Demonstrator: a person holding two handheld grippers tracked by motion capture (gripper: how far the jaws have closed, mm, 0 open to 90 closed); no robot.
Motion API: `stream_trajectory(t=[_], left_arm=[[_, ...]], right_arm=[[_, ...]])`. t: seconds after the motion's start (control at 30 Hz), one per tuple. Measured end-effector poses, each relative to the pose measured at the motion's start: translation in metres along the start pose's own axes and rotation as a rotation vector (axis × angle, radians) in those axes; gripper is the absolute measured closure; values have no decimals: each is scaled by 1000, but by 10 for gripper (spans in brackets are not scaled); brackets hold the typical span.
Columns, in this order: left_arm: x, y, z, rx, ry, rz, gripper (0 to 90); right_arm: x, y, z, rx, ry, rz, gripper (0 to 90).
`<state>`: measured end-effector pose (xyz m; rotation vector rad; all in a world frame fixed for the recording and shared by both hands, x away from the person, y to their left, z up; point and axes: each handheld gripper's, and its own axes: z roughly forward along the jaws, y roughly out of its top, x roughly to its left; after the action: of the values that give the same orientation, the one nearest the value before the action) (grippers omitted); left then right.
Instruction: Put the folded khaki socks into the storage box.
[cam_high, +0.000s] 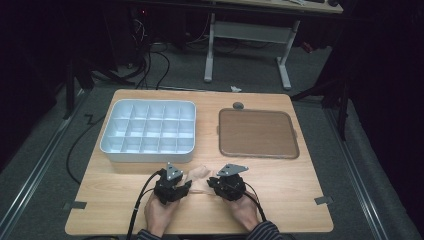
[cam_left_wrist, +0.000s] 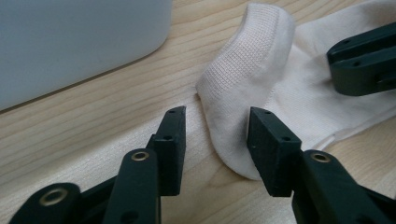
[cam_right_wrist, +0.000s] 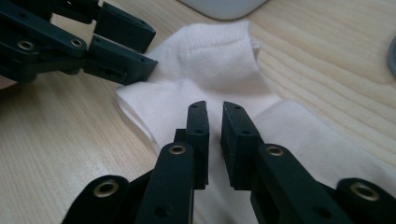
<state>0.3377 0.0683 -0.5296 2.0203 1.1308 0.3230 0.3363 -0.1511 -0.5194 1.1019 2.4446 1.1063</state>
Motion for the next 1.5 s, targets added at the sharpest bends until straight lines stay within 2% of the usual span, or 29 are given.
stream_trajectory(t=[0.1,0.17,0.3,0.4,0.43,0.53,0.63,0.87,0.97,1.07,1.17,1.33,1.5], left_arm=[[0,0,0,0,-10,1,630],[-1,0,0,0,-17,1,643],[-1,1,1,8,-50,-4,738],[-2,1,2,0,-99,-67,839],[-2,1,2,0,-99,-67,847],[0,1,2,-1,-131,-95,856],[10,4,-4,13,-160,-50,858],[11,9,-13,-19,-188,-28,860],[11,14,-19,-49,-215,-37,861],[11,16,-22,-59,-223,-33,862],[12,18,-26,-85,-237,-37,863],[13,21,-30,-97,-249,-27,864],[15,22,-32,-106,-278,-33,864]], right_arm=[[1,-3,7,27,-3,-12,845],[1,-3,7,25,-4,-13,848],[1,-3,8,25,-3,-11,856],[0,-5,8,11,3,-4,858],[0,-5,8,11,3,-4,858],[-1,-5,8,8,9,-2,857],[-1,-6,8,3,15,5,856],[0,-6,9,2,15,-8,856],[1,-4,10,1,21,-17,856],[2,-3,12,7,29,-14,856],[3,2,16,14,36,-39,853],[7,11,22,40,49,-71,847],[7,13,27,33,68,-50,834]])
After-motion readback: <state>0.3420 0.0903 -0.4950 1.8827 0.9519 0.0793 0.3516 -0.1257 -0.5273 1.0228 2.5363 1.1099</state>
